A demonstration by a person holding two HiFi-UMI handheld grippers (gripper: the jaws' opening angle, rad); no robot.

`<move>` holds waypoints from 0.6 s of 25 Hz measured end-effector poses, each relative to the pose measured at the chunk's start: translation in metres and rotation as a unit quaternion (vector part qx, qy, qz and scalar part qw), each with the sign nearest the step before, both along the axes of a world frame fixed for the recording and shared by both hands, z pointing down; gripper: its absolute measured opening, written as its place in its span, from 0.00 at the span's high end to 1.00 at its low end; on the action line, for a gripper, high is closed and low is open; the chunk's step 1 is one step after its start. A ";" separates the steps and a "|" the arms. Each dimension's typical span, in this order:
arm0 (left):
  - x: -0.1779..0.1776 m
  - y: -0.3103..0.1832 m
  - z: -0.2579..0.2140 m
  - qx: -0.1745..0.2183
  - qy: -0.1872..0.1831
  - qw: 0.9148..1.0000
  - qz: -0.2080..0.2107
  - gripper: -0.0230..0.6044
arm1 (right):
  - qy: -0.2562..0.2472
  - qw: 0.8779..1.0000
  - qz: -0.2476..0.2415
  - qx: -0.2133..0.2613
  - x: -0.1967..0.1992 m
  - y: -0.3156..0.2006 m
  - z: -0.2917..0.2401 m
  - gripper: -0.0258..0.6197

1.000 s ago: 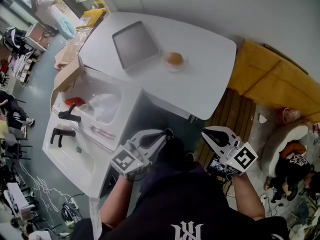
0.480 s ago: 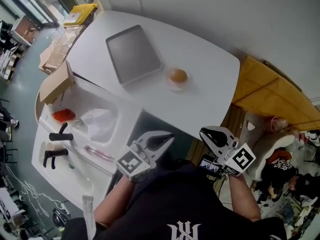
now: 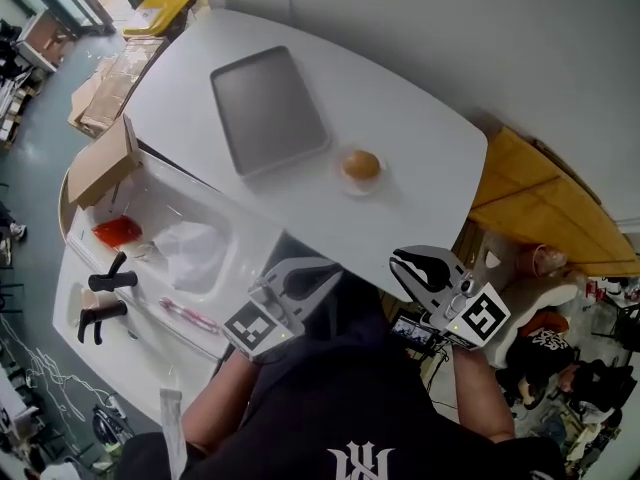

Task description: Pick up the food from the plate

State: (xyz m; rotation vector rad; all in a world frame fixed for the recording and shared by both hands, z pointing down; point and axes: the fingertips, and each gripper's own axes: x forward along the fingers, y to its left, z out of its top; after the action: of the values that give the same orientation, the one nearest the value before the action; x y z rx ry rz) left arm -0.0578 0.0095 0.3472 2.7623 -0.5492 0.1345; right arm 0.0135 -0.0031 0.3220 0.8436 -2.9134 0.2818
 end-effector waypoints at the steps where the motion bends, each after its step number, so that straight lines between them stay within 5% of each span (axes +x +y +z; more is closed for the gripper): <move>1: 0.002 -0.005 0.001 -0.001 -0.004 1.000 -0.004 0.95 | -0.004 1.000 -0.008 0.002 0.000 -0.006 -0.002 0.95; 15: 0.041 -0.080 0.051 -0.058 -0.055 0.993 -0.091 0.95 | -0.039 0.997 -0.071 -0.006 0.062 -0.091 0.023 0.75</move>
State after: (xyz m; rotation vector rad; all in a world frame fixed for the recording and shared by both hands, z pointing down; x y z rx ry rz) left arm -0.0171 -0.0702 0.3983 2.5884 -0.7940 0.2692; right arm 0.0753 -0.0945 0.3449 0.6335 -3.0213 0.3257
